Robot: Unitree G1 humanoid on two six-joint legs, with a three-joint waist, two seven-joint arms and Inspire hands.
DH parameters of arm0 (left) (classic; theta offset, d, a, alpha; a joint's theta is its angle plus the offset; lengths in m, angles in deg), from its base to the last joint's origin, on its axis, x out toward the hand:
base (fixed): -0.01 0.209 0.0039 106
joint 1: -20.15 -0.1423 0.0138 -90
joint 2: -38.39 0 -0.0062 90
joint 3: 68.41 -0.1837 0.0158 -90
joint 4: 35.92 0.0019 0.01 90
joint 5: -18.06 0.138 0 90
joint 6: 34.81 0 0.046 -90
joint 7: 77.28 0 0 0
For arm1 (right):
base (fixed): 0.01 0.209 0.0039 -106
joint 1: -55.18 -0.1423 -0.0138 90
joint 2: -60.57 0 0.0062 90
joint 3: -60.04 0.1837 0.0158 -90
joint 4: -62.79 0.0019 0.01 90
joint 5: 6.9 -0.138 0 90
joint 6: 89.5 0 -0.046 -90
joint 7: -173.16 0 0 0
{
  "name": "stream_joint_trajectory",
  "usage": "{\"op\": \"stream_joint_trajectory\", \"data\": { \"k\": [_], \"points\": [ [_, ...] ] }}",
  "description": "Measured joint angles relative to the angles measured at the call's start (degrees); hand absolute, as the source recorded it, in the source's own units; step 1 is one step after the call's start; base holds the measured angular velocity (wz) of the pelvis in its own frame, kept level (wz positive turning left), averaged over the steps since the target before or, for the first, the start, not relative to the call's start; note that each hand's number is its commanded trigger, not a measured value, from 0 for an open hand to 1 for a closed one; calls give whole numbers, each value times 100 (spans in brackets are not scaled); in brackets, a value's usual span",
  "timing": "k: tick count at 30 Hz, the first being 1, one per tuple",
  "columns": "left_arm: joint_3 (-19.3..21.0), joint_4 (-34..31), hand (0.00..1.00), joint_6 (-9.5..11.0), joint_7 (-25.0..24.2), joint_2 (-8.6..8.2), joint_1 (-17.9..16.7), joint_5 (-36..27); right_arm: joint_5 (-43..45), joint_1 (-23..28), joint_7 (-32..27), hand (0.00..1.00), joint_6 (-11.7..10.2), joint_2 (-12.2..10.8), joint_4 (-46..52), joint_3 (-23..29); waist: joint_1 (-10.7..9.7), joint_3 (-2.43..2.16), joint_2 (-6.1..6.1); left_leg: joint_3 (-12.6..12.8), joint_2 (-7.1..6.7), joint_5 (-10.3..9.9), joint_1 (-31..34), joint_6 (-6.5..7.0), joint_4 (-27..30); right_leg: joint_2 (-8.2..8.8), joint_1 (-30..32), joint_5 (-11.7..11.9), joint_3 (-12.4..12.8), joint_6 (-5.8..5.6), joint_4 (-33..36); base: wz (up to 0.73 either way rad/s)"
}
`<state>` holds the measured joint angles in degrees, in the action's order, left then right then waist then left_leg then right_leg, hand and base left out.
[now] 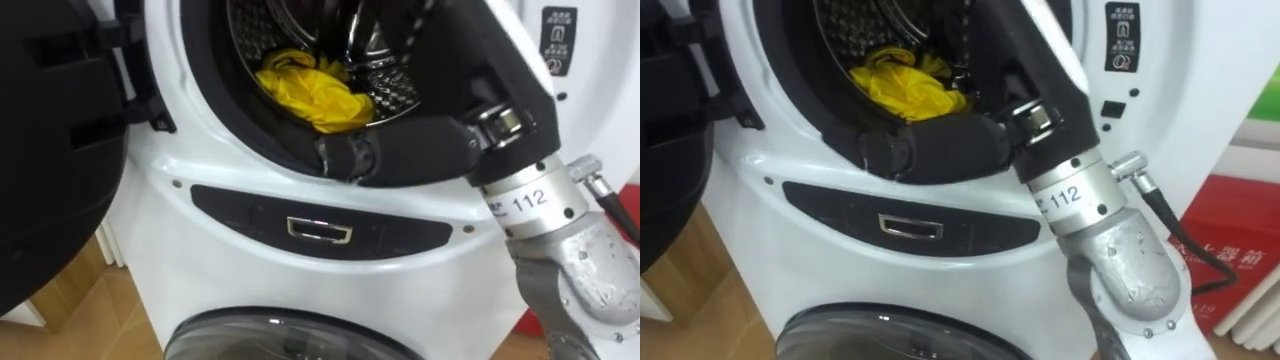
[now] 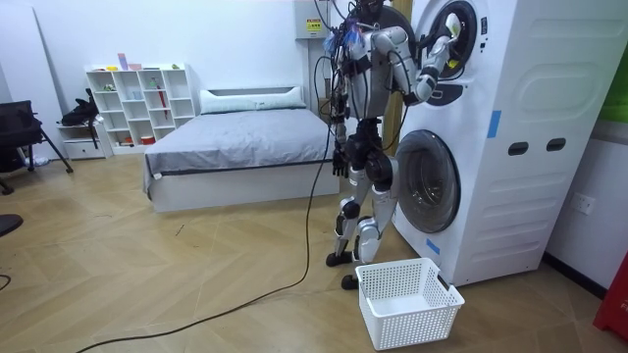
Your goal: Pick clothes from washing machine
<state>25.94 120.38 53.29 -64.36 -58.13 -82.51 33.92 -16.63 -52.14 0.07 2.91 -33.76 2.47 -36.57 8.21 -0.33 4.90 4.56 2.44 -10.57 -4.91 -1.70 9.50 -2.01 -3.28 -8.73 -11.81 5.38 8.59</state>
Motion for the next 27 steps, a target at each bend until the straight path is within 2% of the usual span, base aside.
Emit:
{"op": "stream_joint_trajectory", "data": {
  "k": [5, 10, 13, 15, 17, 19, 23, 27],
  "points": [
    [1, -18, 0, -78, 7, 3, -36, -5, 341, 0, -260, 0, 1, 11, -149, -4, 16, 60, 55, 11, 0, -1, 6, 0, 0, 3, 30, -18, 17, -3, 4, 0],
    [0, -76, 0, -178, 3, 12, -32, -6, 345, -7, -357, 0, 16, 45, -238, -119, 56, 60, 71, 10, 0, -1, 30, 1, 0, 2, 24, -19, 12, -4, 11, 0],
    [1, -98, 0, -191, -55, 11, 4, -2, 541, -50, -298, 0, 16, 82, -256, -167, 150, 50, 85, -1, 0, -1, 40, 1, -1, 8, 1, -17, -23, -1, 17, 1],
    [3, -105, 0, -202, -73, 11, 13, -2, 682, -376, -300, 0, 17, 200, -586, -295, 165, 51, 84, -7, -1, -1, 57, 1, -5, 12, -20, -17, -50, -1, 9, 6],
    [47, -134, 0, -307, -72, 13, 104, 0, 777, -924, -294, 0, 132, 315, -1107, -386, 190, 32, 112, -39, -4, -1, 81, 1, 5, 14, 12, -19, -95, 1, 8, 12],
    [148, -225, 0, -360, -72, 16, 112, 0, 813, -1229, -307, 0, 206, 396, -1418, -383, 279, 29, 130, -80, -4, -1, 108, 1, 9, 12, 31, -19, -107, 2, 4, 8],
    [236, -401, 0, -549, -93, 19, 25, 6, 827, -1544, -317, 0, 380, 670, -1846, -384, 416, 13, 173, -229, -41, 0, 118, 3, 7, 53, -10, -31, -255, -7, 4, 15],
    [288, -601, 0, -753, -118, 16, -13, 21, 1119, -1645, -322, 0, 533, 725, -2226, -390, 466, 2, 233, -388, -95, 8, 117, 15, 13, 98, -66, -93, -375, -44, 10, 23]
  ]
}}
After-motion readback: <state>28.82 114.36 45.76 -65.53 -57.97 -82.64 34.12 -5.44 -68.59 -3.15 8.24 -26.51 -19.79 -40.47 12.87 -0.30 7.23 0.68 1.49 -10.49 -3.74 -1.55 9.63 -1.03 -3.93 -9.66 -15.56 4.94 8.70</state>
